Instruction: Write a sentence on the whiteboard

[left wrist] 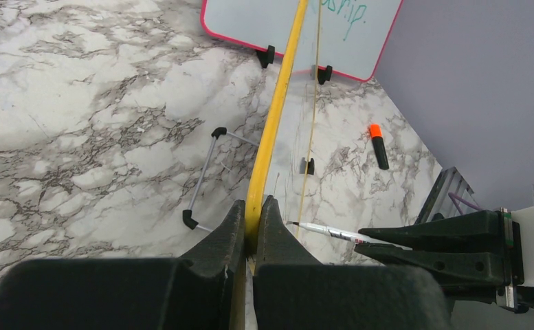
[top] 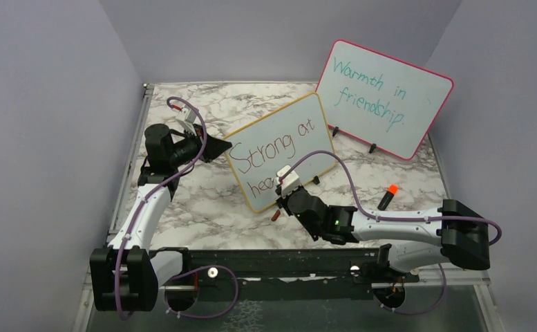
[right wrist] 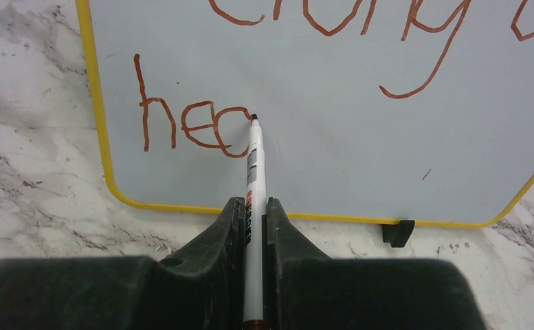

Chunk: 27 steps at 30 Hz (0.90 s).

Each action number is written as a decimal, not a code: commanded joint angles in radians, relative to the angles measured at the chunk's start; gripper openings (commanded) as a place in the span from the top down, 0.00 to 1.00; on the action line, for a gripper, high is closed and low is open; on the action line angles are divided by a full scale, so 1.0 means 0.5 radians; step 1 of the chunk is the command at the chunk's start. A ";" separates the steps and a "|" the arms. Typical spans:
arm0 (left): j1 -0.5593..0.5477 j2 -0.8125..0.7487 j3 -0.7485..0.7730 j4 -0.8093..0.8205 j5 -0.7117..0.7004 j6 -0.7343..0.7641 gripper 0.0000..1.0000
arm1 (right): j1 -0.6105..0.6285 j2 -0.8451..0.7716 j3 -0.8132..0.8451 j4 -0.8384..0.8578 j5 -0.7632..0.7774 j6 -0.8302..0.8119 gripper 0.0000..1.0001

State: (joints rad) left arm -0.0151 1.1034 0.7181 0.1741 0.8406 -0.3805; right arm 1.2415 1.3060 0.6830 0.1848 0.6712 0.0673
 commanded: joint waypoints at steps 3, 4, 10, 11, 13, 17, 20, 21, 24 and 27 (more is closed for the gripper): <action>0.012 0.042 0.006 -0.148 -0.175 0.163 1.00 | -0.020 -0.006 0.024 -0.078 -0.043 0.067 0.99; 0.012 0.044 0.006 -0.149 -0.175 0.163 1.00 | -0.019 -0.008 0.017 -0.096 -0.051 0.081 0.99; 0.012 0.042 0.006 -0.152 -0.176 0.166 1.00 | -0.019 -0.016 -0.023 -0.165 -0.074 0.149 0.99; 0.012 0.044 0.006 -0.152 -0.175 0.166 1.00 | -0.019 -0.016 -0.027 -0.171 -0.080 0.157 0.99; 0.012 0.044 0.007 -0.153 -0.177 0.166 1.00 | -0.019 -0.016 -0.032 -0.188 -0.081 0.171 0.99; 0.012 0.044 0.006 -0.155 -0.178 0.169 1.00 | -0.019 -0.025 -0.047 -0.200 -0.074 0.184 0.99; 0.012 0.045 0.007 -0.158 -0.178 0.169 1.00 | -0.019 -0.031 -0.052 -0.210 -0.064 0.190 0.99; 0.012 0.042 0.008 -0.158 -0.178 0.169 1.00 | -0.019 -0.032 -0.053 -0.214 -0.063 0.190 0.99; 0.013 0.042 0.010 -0.158 -0.178 0.169 1.00 | -0.019 -0.029 -0.056 -0.228 -0.063 0.202 0.99; 0.012 0.042 0.006 -0.161 -0.178 0.172 1.00 | -0.020 -0.028 -0.061 -0.240 -0.060 0.210 0.99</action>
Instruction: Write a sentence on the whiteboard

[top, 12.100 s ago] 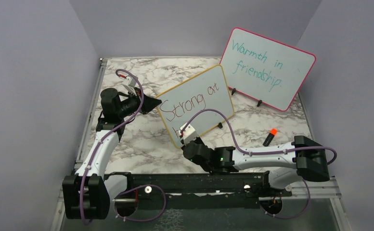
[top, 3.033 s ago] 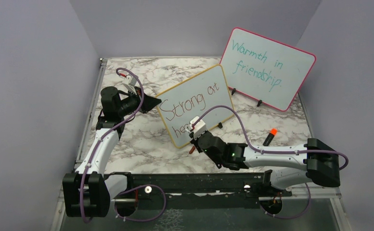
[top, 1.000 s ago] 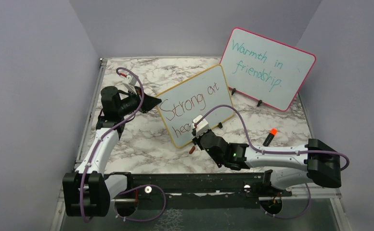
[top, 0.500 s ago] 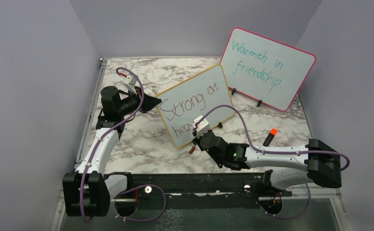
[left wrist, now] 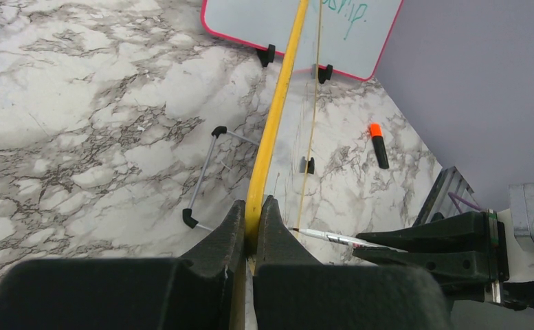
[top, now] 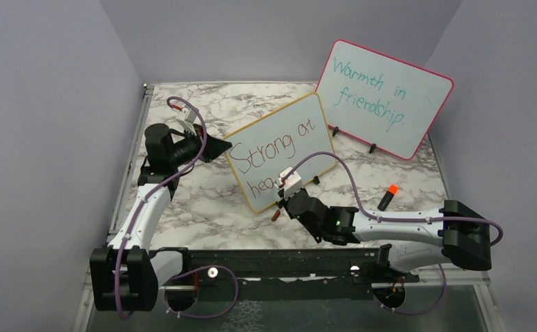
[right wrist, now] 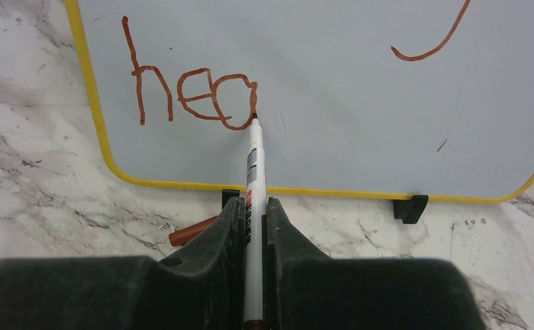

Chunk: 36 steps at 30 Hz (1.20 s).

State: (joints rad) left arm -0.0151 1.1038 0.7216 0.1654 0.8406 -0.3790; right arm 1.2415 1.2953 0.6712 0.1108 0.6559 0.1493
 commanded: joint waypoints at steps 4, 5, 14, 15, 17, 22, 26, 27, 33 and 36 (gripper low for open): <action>0.012 0.043 0.003 -0.147 -0.181 0.172 1.00 | -0.019 -0.019 -0.041 -0.105 -0.007 0.051 0.99; 0.012 0.043 0.004 -0.147 -0.181 0.172 1.00 | -0.019 -0.024 -0.045 -0.105 0.001 0.051 0.99; 0.012 0.041 0.002 -0.150 -0.184 0.174 1.00 | -0.019 -0.035 -0.048 -0.126 0.036 0.061 0.99; 0.012 0.042 0.002 -0.151 -0.184 0.175 1.00 | -0.020 -0.041 -0.051 -0.126 0.045 0.062 0.99; 0.012 0.042 0.002 -0.153 -0.184 0.175 1.00 | -0.019 -0.057 -0.052 -0.113 0.066 0.058 0.99; 0.012 0.044 0.004 -0.153 -0.184 0.175 1.00 | -0.019 -0.114 -0.049 -0.047 0.069 0.013 0.99; 0.012 0.049 0.004 -0.153 -0.184 0.175 1.00 | -0.019 -0.168 -0.044 0.027 0.049 -0.039 0.99; 0.012 0.050 0.005 -0.153 -0.184 0.175 1.00 | -0.019 -0.175 -0.039 0.041 0.049 -0.050 0.99; 0.012 0.055 0.006 -0.153 -0.179 0.172 1.00 | -0.033 -0.130 -0.008 0.137 0.051 -0.126 0.99; 0.012 0.056 0.005 -0.153 -0.178 0.172 1.00 | -0.040 -0.099 0.001 0.181 0.035 -0.143 0.99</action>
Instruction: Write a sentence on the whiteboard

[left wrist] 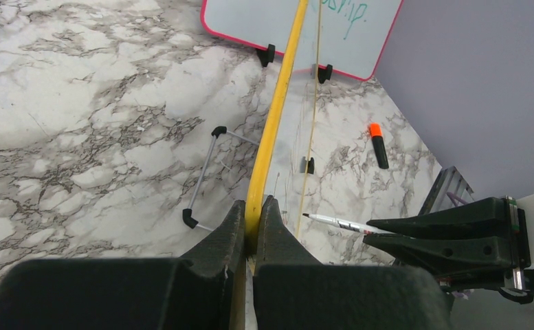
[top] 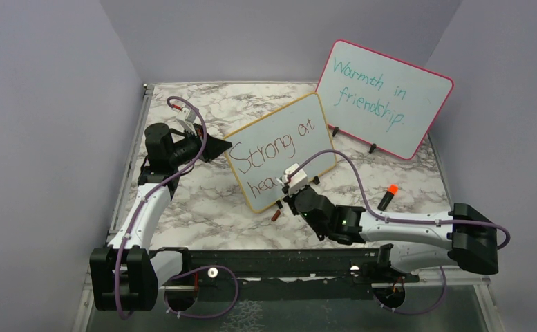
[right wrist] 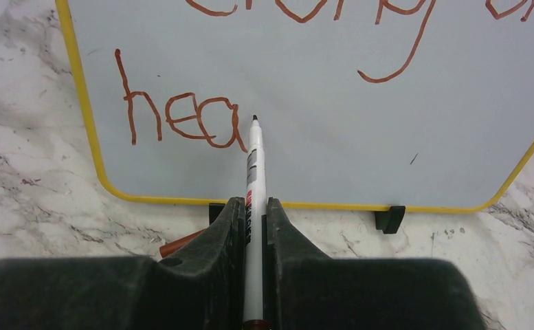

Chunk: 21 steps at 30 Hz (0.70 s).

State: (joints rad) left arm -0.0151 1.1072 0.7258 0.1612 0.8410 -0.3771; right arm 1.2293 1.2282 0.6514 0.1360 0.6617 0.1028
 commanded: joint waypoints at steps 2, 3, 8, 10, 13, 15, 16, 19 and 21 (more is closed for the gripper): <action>0.012 0.048 -0.003 -0.144 -0.179 0.169 1.00 | -0.021 0.053 0.049 0.157 0.018 -0.065 0.99; 0.012 0.049 0.000 -0.144 -0.179 0.171 1.00 | -0.025 0.061 0.055 0.167 0.015 -0.070 0.99; 0.012 0.048 0.000 -0.144 -0.179 0.168 1.00 | -0.041 0.090 0.075 0.203 -0.014 -0.092 0.99; 0.012 0.049 0.000 -0.144 -0.179 0.168 1.00 | -0.044 0.098 0.072 0.215 -0.022 -0.093 0.99; 0.012 0.049 0.000 -0.144 -0.179 0.168 1.00 | -0.047 0.101 0.072 0.224 -0.042 -0.092 0.99; 0.012 0.048 0.001 -0.144 -0.179 0.168 1.00 | -0.047 0.109 0.077 0.214 -0.052 -0.085 0.99; 0.013 0.049 0.000 -0.144 -0.179 0.168 1.00 | -0.047 0.115 0.080 0.201 -0.053 -0.079 0.99; 0.012 0.048 0.000 -0.144 -0.179 0.168 1.00 | -0.050 0.127 0.067 0.167 -0.050 -0.057 0.99; 0.012 0.048 -0.001 -0.147 -0.179 0.168 1.00 | -0.050 0.124 0.059 0.132 -0.053 -0.034 0.99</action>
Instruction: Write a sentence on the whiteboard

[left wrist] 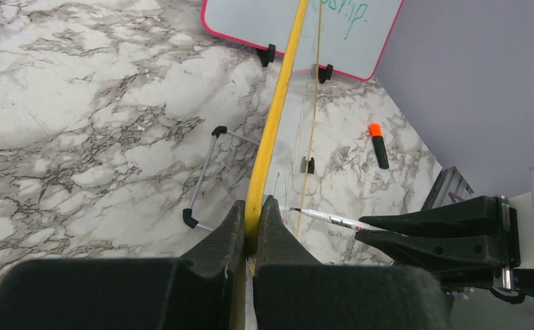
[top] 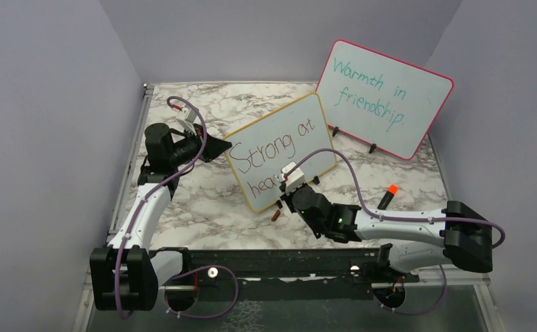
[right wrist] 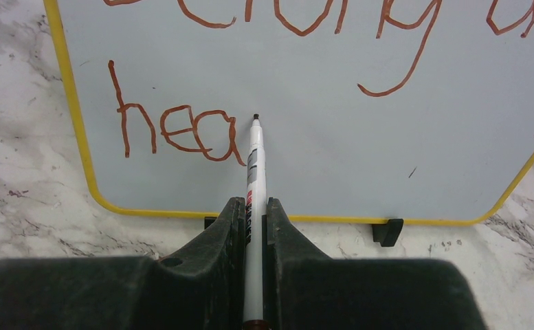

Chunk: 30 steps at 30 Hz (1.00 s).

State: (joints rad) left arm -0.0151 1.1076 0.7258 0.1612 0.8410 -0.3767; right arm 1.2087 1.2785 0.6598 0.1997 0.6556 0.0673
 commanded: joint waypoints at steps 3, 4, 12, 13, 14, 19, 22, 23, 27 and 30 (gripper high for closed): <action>0.012 0.051 0.000 -0.147 -0.179 0.167 1.00 | -0.009 0.013 0.021 -0.069 -0.054 0.082 0.99; 0.012 0.051 0.000 -0.147 -0.179 0.167 1.00 | -0.009 0.007 0.010 -0.087 -0.061 0.097 0.99; 0.012 0.054 0.003 -0.152 -0.180 0.170 1.00 | -0.009 -0.033 -0.052 -0.203 -0.088 0.205 0.99; 0.012 0.050 0.003 -0.153 -0.181 0.170 1.00 | -0.009 -0.035 -0.057 -0.213 -0.083 0.212 0.99; 0.012 0.051 0.000 -0.154 -0.182 0.171 1.00 | -0.009 -0.040 -0.061 -0.225 -0.081 0.217 0.99; 0.012 0.051 0.003 -0.154 -0.182 0.171 1.00 | -0.009 -0.062 -0.083 -0.259 -0.078 0.247 0.99; 0.012 0.050 0.003 -0.156 -0.185 0.171 1.00 | -0.009 -0.067 -0.086 -0.267 -0.091 0.252 0.99; 0.012 0.052 0.003 -0.157 -0.185 0.171 1.00 | -0.009 -0.064 -0.085 -0.265 -0.094 0.253 0.99; 0.012 0.053 0.003 -0.157 -0.182 0.171 1.00 | -0.009 -0.049 -0.072 -0.242 -0.105 0.247 0.99; 0.012 0.052 0.003 -0.157 -0.185 0.171 1.00 | -0.009 -0.041 -0.061 -0.212 -0.098 0.221 0.99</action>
State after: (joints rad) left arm -0.0151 1.1095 0.7277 0.1581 0.8410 -0.3767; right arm 1.2087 1.2560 0.6327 0.1020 0.6296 0.1757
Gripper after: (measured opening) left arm 0.028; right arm 0.158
